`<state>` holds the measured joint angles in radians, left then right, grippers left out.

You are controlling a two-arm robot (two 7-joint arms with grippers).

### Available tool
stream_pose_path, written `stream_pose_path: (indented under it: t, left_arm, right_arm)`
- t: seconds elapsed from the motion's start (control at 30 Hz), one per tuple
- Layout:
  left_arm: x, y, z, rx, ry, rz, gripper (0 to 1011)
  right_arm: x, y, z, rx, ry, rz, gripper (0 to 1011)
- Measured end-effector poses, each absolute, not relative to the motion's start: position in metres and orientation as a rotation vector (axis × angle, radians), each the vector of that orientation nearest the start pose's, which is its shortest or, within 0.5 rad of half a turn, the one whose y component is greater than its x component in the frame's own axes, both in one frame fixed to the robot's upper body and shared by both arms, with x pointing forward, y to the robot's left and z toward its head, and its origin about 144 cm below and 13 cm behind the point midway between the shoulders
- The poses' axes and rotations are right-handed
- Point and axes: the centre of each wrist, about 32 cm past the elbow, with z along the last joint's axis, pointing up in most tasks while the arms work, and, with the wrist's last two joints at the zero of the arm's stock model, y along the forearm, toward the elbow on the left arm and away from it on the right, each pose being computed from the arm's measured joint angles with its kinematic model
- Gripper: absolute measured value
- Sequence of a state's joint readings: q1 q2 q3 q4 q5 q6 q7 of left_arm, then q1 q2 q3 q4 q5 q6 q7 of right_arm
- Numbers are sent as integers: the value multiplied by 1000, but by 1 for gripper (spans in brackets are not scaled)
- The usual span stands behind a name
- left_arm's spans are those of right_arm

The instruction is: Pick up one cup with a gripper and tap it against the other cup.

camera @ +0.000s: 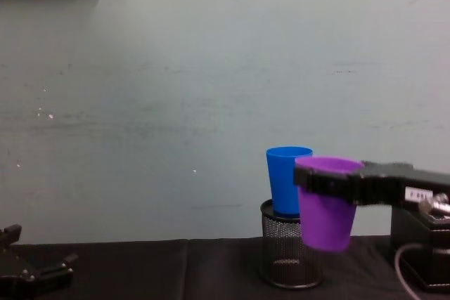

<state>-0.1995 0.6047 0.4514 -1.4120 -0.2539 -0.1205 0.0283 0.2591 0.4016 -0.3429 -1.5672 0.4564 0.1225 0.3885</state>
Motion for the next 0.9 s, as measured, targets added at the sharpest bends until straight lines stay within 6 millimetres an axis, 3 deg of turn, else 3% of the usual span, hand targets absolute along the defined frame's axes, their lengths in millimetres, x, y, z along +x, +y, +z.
stream_pose_path:
  t: [0.37,0.9]
  left_arm:
    - [489,310,1140,304,-285,1248,1000]
    - [489,310,1140,304,-285,1248,1000]
  right_arm:
    - [519,-238,1233,-37,-4,-857,731]
    - [519,-237,1234,-44,-8,-857,731]
